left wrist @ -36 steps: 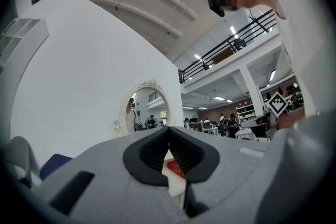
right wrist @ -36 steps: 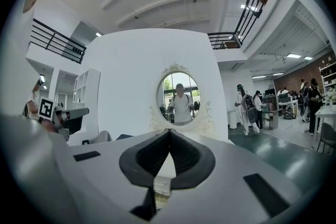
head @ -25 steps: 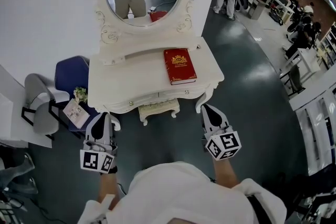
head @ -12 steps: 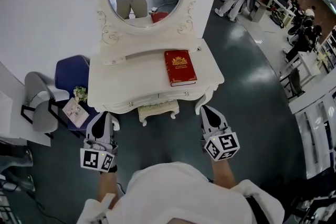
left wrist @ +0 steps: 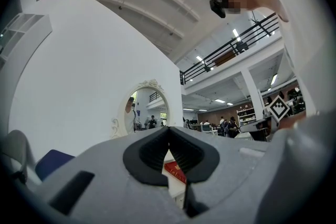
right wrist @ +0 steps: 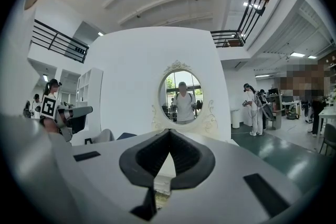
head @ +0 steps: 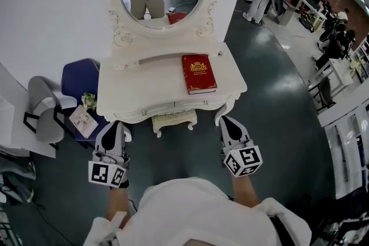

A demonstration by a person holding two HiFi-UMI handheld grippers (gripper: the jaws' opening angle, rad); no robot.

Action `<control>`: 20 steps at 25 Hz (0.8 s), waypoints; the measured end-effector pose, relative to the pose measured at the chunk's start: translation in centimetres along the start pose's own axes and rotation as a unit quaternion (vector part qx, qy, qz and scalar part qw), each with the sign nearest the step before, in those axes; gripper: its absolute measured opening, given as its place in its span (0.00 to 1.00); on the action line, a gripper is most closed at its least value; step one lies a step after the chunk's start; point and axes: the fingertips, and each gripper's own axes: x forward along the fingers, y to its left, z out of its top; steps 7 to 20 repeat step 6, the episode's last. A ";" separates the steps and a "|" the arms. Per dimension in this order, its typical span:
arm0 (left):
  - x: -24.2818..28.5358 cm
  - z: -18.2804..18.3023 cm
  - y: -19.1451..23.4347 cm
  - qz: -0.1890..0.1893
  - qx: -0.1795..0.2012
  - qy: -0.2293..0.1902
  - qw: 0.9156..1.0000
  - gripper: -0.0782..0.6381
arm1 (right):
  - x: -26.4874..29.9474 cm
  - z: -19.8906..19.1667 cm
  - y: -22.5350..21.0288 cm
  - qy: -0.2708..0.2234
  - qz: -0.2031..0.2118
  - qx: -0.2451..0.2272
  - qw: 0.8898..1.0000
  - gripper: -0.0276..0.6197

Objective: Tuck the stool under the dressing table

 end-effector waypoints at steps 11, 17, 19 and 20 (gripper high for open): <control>-0.1 -0.4 -0.3 -0.001 -0.004 0.002 1.000 0.13 | -0.2 -0.3 0.0 0.003 0.003 -0.002 1.000 0.04; -0.1 -0.4 -0.3 -0.001 -0.004 0.002 1.000 0.13 | -0.2 -0.3 0.0 0.003 0.003 -0.002 1.000 0.04; -0.1 -0.4 -0.3 -0.001 -0.004 0.002 1.000 0.13 | -0.2 -0.3 0.0 0.003 0.003 -0.002 1.000 0.04; -0.1 -0.4 -0.3 -0.001 -0.004 0.002 1.000 0.13 | -0.2 -0.3 0.0 0.003 0.003 -0.002 1.000 0.04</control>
